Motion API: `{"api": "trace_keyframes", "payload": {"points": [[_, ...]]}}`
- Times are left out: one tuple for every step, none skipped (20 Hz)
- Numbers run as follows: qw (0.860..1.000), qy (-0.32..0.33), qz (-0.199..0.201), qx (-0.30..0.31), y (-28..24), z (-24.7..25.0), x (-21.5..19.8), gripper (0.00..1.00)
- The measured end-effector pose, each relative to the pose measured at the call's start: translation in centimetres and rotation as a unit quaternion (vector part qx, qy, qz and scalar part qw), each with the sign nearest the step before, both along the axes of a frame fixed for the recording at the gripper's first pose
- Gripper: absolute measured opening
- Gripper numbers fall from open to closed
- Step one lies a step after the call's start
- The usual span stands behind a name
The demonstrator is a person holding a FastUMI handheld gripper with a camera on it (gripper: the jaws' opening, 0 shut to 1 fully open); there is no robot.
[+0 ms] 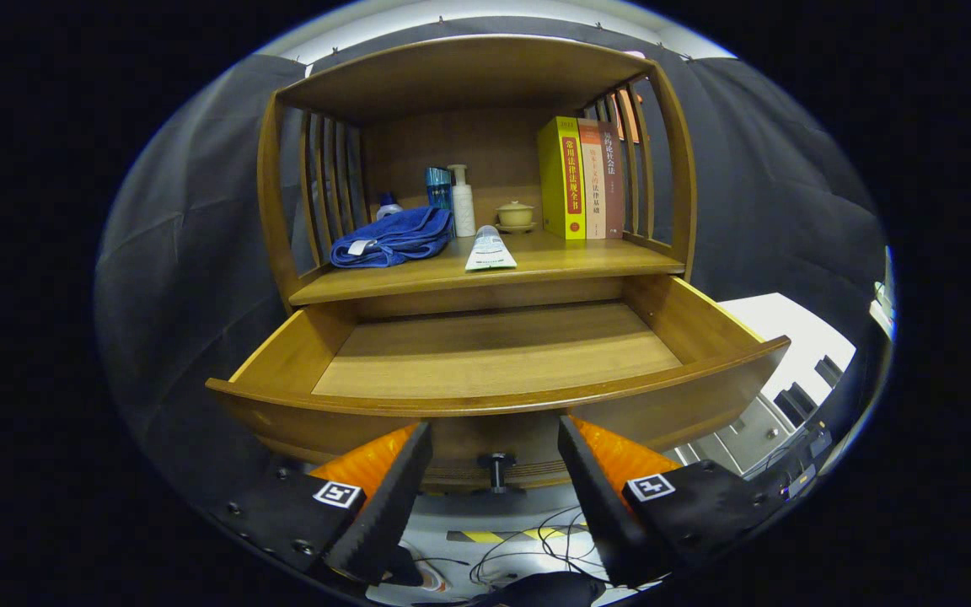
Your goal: Pull open the drawer, take out the items inside it, and place them on the countertop above the cabinet.
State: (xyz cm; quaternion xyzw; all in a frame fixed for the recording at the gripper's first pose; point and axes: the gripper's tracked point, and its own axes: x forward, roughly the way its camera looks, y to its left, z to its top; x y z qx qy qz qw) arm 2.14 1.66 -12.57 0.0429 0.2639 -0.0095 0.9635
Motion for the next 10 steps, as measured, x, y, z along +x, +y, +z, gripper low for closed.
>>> {"api": "trace_keyframes", "payload": {"points": [[1.0, -0.001, 0.0, 0.0, 0.0, 0.0, 0.5, 0.99], [1.0, -0.004, -0.001, 0.001, -0.1, 0.0, 1.3, 0.99], [1.0, -0.005, -0.001, 0.002, 0.0, 0.1, 1.9, 0.99], [1.0, -0.01, 0.0, 0.003, 0.0, 0.1, 2.7, 0.99], [1.0, -0.016, 0.0, 0.003, -0.1, 0.4, 3.5, 0.99], [1.0, -0.022, 0.001, 0.002, -0.1, 0.7, 4.4, 0.99], [1.0, -0.008, 0.004, -0.002, -0.1, 0.3, 4.8, 0.98], [1.0, -0.011, 0.004, -0.003, -0.2, 0.6, 5.3, 0.99], [1.0, -0.011, 0.005, -0.002, -0.3, 0.4, 5.9, 0.99], [1.0, -0.011, 0.006, -0.001, -0.4, 0.3, 6.4, 0.98]]}}
